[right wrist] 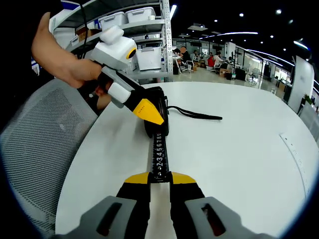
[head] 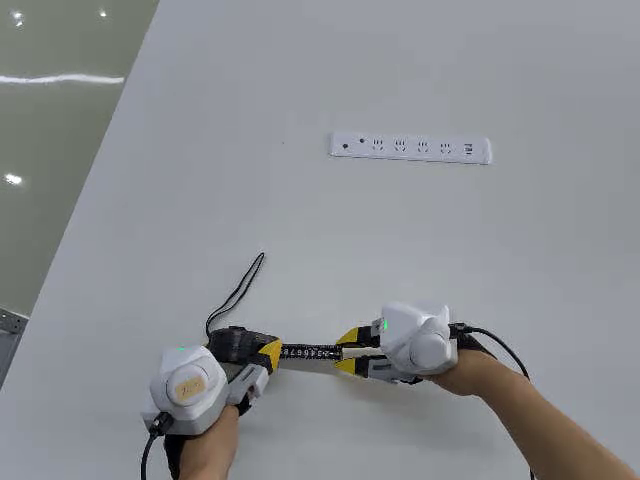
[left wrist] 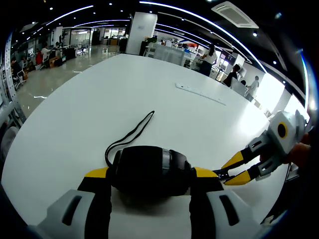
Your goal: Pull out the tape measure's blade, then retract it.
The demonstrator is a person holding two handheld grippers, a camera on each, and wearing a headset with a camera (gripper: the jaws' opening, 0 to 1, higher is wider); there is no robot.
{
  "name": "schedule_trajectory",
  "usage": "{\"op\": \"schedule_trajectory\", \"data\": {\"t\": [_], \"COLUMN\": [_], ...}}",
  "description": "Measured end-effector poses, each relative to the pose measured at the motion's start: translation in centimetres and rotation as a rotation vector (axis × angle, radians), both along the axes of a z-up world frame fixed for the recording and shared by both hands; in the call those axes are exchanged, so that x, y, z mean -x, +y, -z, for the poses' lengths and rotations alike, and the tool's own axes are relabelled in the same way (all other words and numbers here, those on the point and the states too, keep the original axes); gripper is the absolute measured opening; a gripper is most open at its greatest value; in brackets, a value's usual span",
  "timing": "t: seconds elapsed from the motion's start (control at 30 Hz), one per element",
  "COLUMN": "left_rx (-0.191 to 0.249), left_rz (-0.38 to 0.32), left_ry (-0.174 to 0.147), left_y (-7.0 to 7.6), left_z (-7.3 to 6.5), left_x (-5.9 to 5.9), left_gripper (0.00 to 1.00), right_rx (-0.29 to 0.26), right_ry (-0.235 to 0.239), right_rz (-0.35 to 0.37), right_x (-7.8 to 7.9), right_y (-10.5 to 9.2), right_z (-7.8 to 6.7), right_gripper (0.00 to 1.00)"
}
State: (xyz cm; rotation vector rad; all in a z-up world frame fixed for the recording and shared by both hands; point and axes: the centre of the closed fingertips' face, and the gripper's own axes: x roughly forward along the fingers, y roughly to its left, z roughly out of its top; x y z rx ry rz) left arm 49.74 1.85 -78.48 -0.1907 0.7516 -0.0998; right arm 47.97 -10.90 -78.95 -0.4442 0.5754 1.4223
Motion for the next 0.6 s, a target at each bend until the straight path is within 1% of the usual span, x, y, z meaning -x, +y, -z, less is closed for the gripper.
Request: {"op": "schedule_trajectory", "data": {"t": [0.27, 0.6], "left_rx": [0.000, -0.004], "left_rz": [0.002, 0.004], "left_ry": [0.003, 0.003], "left_y": [0.04, 0.11], "left_z": [0.08, -0.01], "left_x": [0.14, -0.06], "left_gripper": [0.60, 0.60], "right_rx": [-0.005, -0.011], "right_ry": [0.002, 0.007], "right_rz": [0.003, 0.006], "right_x": [0.02, 0.04], "right_y": [0.32, 0.82], "right_z": [0.22, 0.30], "right_gripper": [0.13, 0.13]}}
